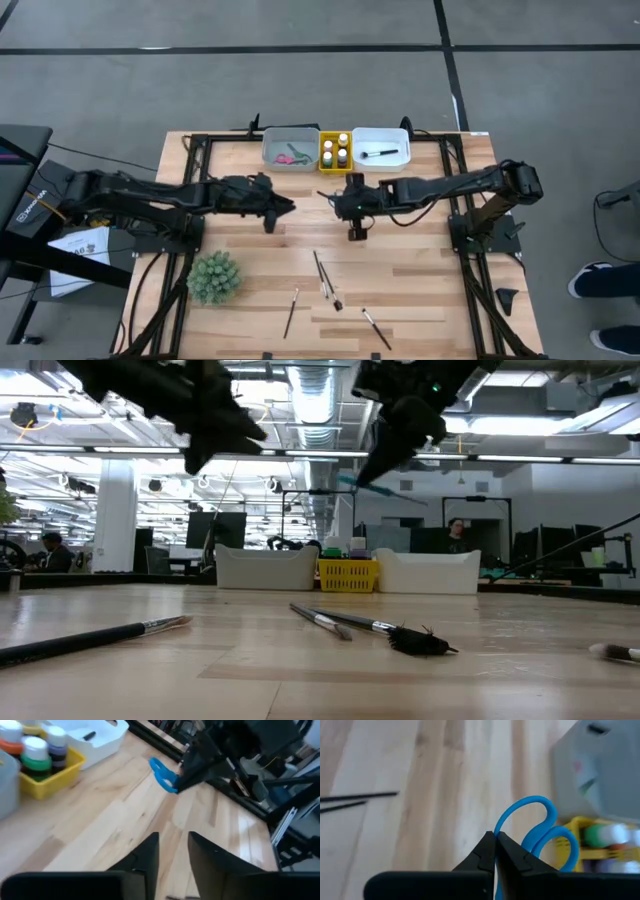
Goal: Pick & Place Paint Supplies
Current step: Put the blue scissors into the gray bin
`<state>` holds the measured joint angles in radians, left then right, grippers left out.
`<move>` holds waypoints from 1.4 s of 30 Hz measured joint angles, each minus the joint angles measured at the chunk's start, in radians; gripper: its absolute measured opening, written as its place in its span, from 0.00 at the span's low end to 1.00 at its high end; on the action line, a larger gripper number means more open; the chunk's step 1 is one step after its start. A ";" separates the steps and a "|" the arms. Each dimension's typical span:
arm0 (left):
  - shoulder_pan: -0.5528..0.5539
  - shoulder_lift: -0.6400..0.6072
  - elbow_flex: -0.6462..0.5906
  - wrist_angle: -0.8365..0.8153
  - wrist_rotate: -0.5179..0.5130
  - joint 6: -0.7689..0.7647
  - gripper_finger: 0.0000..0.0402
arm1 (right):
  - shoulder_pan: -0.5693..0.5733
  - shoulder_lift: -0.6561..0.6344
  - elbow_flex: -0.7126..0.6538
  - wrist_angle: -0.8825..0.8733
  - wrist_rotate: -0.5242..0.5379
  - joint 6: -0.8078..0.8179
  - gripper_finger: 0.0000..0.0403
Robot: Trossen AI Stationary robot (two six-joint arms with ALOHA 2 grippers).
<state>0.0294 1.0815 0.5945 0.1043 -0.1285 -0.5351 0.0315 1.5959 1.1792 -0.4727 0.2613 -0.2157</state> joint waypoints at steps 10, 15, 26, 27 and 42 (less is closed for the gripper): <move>-0.003 0.268 -0.001 0.435 -0.027 -0.131 0.40 | -0.021 -0.001 0.052 0.011 0.037 -0.037 0.00; 0.005 0.329 -0.001 0.536 -0.049 -0.145 0.41 | -0.017 -0.001 0.052 0.023 0.047 -0.062 0.00; 0.056 0.363 -0.001 0.644 -0.049 -0.181 0.41 | -0.011 -0.001 0.054 0.076 0.041 -0.084 0.00; 0.062 0.363 -0.001 0.649 -0.049 -0.181 0.41 | -0.011 -0.001 0.054 0.083 0.037 -0.084 0.00; 0.088 0.363 -0.001 0.668 0.004 -0.211 0.36 | -0.006 -0.001 0.054 0.123 0.028 -0.110 0.00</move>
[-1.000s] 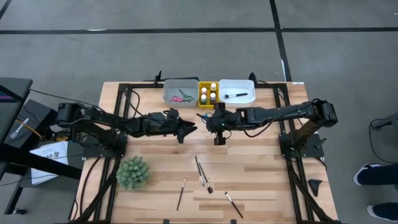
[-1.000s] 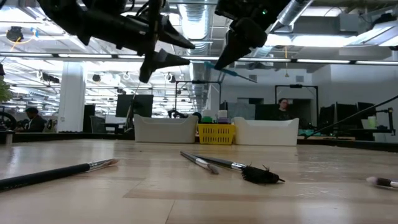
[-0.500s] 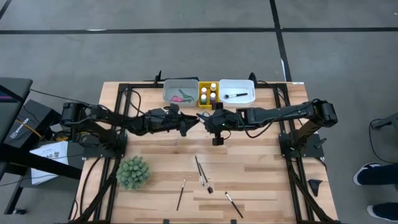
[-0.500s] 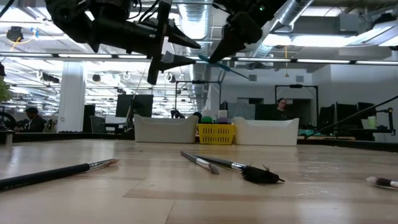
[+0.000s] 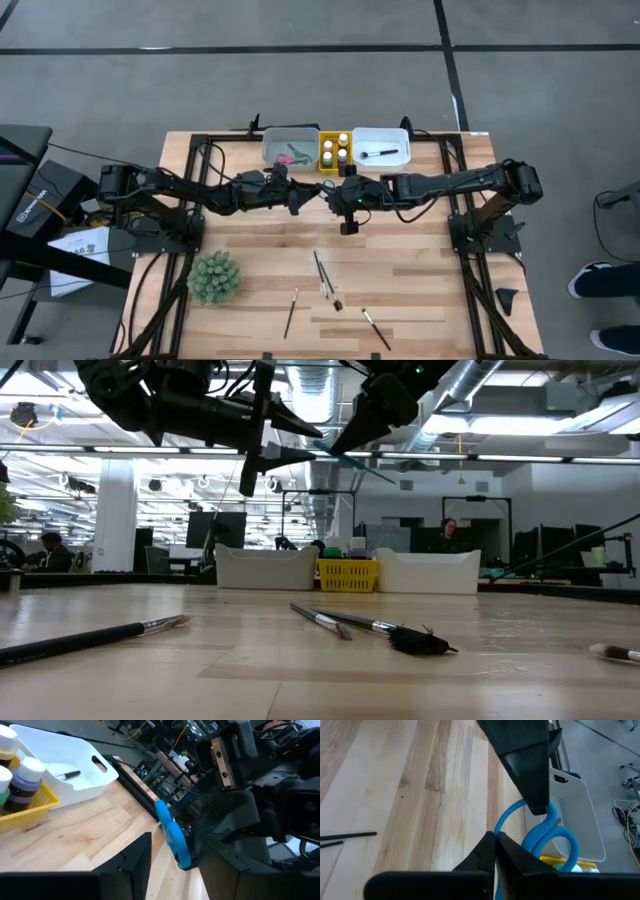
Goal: Pick & Place Paint Supplies
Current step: Put the blue scissors into the gray bin
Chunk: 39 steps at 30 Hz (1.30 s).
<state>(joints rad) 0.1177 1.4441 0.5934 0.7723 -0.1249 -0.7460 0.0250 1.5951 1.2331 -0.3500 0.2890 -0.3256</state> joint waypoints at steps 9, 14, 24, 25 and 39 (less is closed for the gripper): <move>0.000 0.000 0.012 -0.005 0.000 -0.024 0.30 | 0.000 0.000 0.000 0.027 0.000 -0.020 0.00; 0.008 -0.001 0.059 -0.030 -0.008 -0.022 0.22 | 0.000 0.000 0.000 0.039 0.004 -0.023 0.00; 0.010 -0.003 0.090 -0.135 0.009 -0.041 0.04 | 0.001 0.001 0.000 0.032 0.000 -0.015 0.00; 0.008 -0.003 0.090 -0.143 0.009 -0.042 0.03 | 0.001 0.001 0.000 0.032 0.000 -0.015 0.00; 0.006 -0.001 0.089 -0.152 0.010 -0.073 0.17 | 0.000 0.001 0.000 0.046 0.020 0.012 0.00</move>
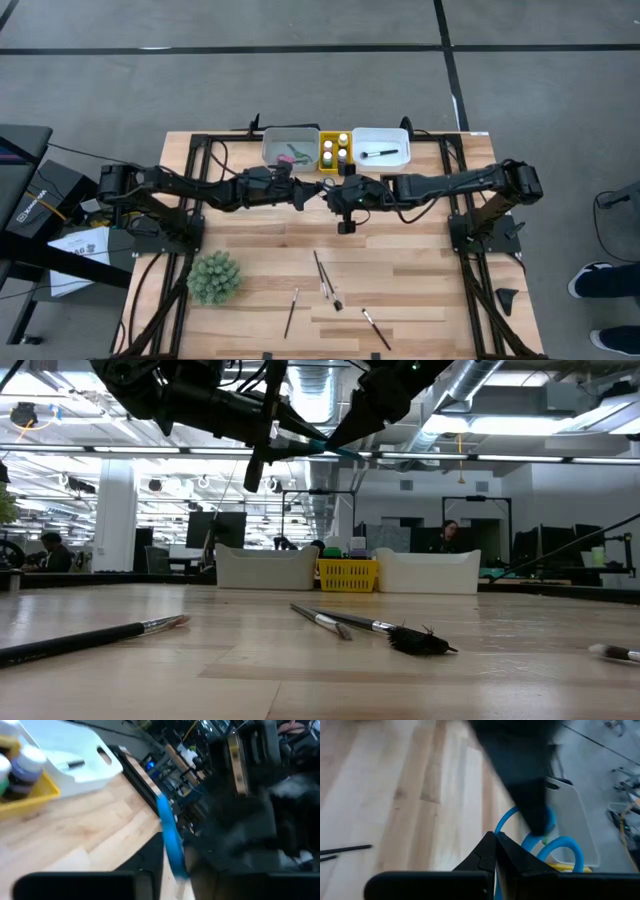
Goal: Pick & Place Paint Supplies
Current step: Put the blue scissors into the gray bin
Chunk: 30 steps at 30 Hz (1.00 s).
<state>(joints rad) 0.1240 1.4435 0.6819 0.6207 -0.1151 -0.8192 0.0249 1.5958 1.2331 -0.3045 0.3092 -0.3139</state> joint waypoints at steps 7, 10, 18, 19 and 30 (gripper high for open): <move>-0.014 0.000 0.000 0.000 0.012 -0.016 0.32 | 0.000 0.000 0.000 -0.003 0.017 0.000 0.00; -0.014 0.000 0.000 0.003 -0.008 -0.017 0.33 | 0.001 0.000 0.000 -0.003 0.013 0.001 0.00; -0.011 0.000 0.000 -0.011 -0.011 -0.019 0.07 | 0.001 0.000 0.000 0.001 0.009 0.000 0.00; -0.011 0.000 0.000 -0.011 -0.013 -0.019 0.04 | 0.001 0.000 0.000 0.001 0.006 0.000 0.00; -0.011 0.000 -0.001 -0.023 -0.041 -0.004 0.03 | 0.001 -0.001 0.000 0.032 -0.025 0.023 0.06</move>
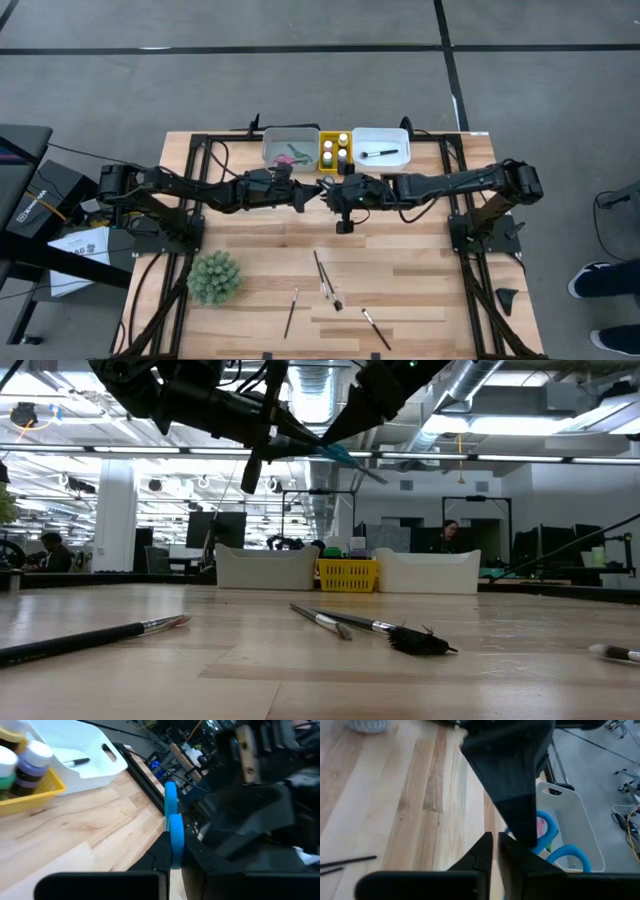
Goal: Pick & Place Paint Supplies
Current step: Put the blue scissors into the gray bin
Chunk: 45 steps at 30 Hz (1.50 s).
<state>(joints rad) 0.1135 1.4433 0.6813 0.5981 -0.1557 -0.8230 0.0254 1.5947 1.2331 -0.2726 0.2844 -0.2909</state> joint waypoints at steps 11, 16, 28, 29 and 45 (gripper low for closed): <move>0.034 0.000 0.000 -0.081 -0.112 0.013 0.03 | 0.000 -0.001 0.000 -0.053 -0.032 0.058 0.21; 0.076 -0.017 -0.001 -0.124 -0.128 0.030 0.03 | -0.001 -0.001 0.000 -0.175 -0.051 0.153 0.22; 0.181 -0.297 -0.104 -0.389 -0.310 -0.008 0.03 | -0.014 -0.001 0.000 -0.270 -0.052 0.265 0.22; 0.187 -0.315 -0.130 -0.386 -0.321 -0.037 0.03 | -0.019 -0.001 0.000 -0.270 -0.052 0.265 0.22; 0.253 -0.256 -0.454 0.082 -0.445 -0.413 0.03 | -0.078 0.000 0.000 -0.268 -0.077 0.248 0.22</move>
<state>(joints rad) 0.3666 1.1877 0.2272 0.6805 -0.6008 -1.2360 -0.0522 1.5944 1.2331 -0.5407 0.2072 -0.0427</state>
